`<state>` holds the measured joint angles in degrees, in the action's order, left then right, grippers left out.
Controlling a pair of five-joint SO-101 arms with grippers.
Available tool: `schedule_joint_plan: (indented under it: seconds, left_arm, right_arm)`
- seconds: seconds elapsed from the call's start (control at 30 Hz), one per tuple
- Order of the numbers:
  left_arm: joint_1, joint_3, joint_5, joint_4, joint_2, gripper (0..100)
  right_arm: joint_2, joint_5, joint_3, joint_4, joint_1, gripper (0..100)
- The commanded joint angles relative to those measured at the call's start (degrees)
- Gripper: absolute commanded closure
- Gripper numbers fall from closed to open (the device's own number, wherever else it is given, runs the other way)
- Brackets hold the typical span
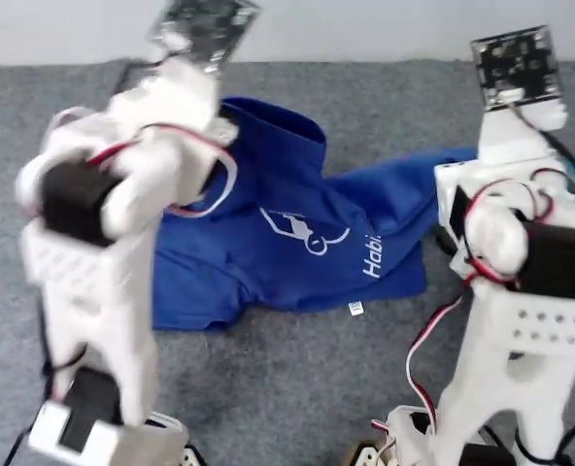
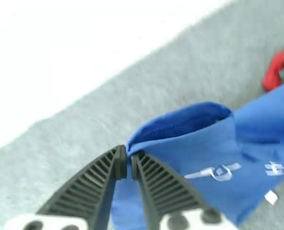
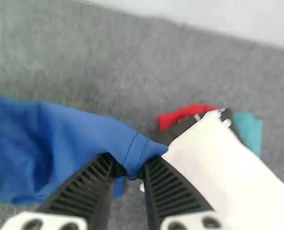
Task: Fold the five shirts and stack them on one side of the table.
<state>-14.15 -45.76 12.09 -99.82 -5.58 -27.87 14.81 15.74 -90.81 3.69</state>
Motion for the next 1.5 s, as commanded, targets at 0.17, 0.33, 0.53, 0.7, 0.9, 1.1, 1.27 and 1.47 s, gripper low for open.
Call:
schedule_joint_plan:
  seconds: [0.17, 0.33, 0.53, 0.7, 0.9, 1.1, 1.27, 1.47]
  left_arm:
    - [2.7, -2.2, -0.3, 0.0, -18.9, 99]
    - [3.0, -3.6, -2.6, 1.4, -27.3, 99]
    - [3.1, -15.1, -3.1, 1.4, -28.7, 99]
    - [7.7, -21.1, -3.1, 1.5, -28.7, 99]
    - [10.7, -21.4, -3.1, 1.9, -28.7, 99]
    - [11.1, -16.3, -2.7, 3.3, -28.7, 99]
    - [11.1, -4.4, -2.6, 8.3, -28.6, 99]
    - [14.3, 9.5, -0.3, 16.5, -23.6, 99]
  right_arm:
    - [-9.4, -0.7, 12.0, -4.4, 0.1, 98.8]
    - [-17.7, -0.8, 12.0, -5.3, 0.2, 98.8]
    - [-24.8, -1.4, 12.0, -4.9, 0.6, 98.8]
    - [-26.7, -2.5, 12.0, -5.1, 0.6, 98.8]
    - [-26.5, -2.7, 11.9, -5.5, 0.6, 98.8]
    - [-26.3, -2.7, 9.3, -5.1, 0.6, 98.8]
    - [-23.2, -2.8, -4.4, 0.0, 0.2, 98.8]
    - [-18.3, -2.8, -20.6, 16.3, 0.1, 98.8]
